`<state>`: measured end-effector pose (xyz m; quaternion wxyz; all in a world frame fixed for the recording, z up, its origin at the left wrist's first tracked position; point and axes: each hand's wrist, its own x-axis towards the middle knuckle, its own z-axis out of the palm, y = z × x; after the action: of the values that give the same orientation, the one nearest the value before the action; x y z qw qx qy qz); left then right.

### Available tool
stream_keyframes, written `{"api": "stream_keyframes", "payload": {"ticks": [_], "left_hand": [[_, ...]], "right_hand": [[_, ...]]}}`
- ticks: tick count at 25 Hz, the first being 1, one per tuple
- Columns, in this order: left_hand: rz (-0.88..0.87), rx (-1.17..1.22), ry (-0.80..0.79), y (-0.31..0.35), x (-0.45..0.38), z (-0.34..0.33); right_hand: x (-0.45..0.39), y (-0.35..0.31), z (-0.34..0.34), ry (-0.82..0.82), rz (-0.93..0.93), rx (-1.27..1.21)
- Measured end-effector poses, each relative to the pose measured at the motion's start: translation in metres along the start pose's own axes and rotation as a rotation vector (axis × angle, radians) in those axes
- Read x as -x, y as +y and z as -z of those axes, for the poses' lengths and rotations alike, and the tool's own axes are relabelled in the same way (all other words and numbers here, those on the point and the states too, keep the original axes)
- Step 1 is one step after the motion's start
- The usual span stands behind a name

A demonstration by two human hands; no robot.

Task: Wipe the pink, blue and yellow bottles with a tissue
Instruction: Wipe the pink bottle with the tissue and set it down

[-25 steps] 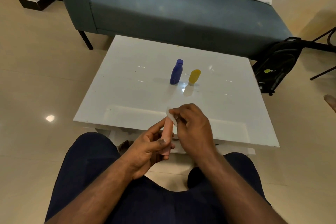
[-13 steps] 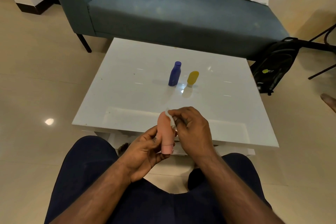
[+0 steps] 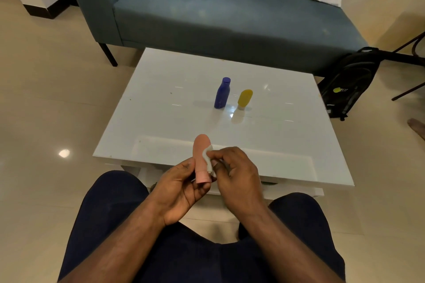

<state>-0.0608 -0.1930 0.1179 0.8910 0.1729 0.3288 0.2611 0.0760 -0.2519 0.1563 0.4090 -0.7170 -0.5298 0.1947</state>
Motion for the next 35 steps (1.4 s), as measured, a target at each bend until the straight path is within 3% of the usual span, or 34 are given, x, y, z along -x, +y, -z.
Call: {"api": "stream_keyframes", "payload": {"ticks": [16, 21, 26, 31, 35], "left_hand": [[0.015, -0.13, 0.029, -0.001, 0.004, -0.007], [-0.033, -0.142, 0.114, -0.001, -0.001, -0.002], [-0.029, -0.159, 0.109, -0.004, -0.001, -0.003], [-0.056, -0.184, 0.174, -0.002, -0.004, 0.0], [-0.041, -0.19, 0.164, -0.004, -0.003, -0.002]], "right_hand": [[-0.019, 0.009, 0.009, -0.047, -0.033, 0.144], [0.0, 0.001, 0.004, -0.182, 0.087, 0.209], [-0.018, 0.013, 0.006, -0.121, 0.019, 0.264], [0.008, 0.0, 0.001, -0.228, 0.125, 0.205], [-0.015, 0.015, 0.003, -0.117, 0.022, 0.242]]}}
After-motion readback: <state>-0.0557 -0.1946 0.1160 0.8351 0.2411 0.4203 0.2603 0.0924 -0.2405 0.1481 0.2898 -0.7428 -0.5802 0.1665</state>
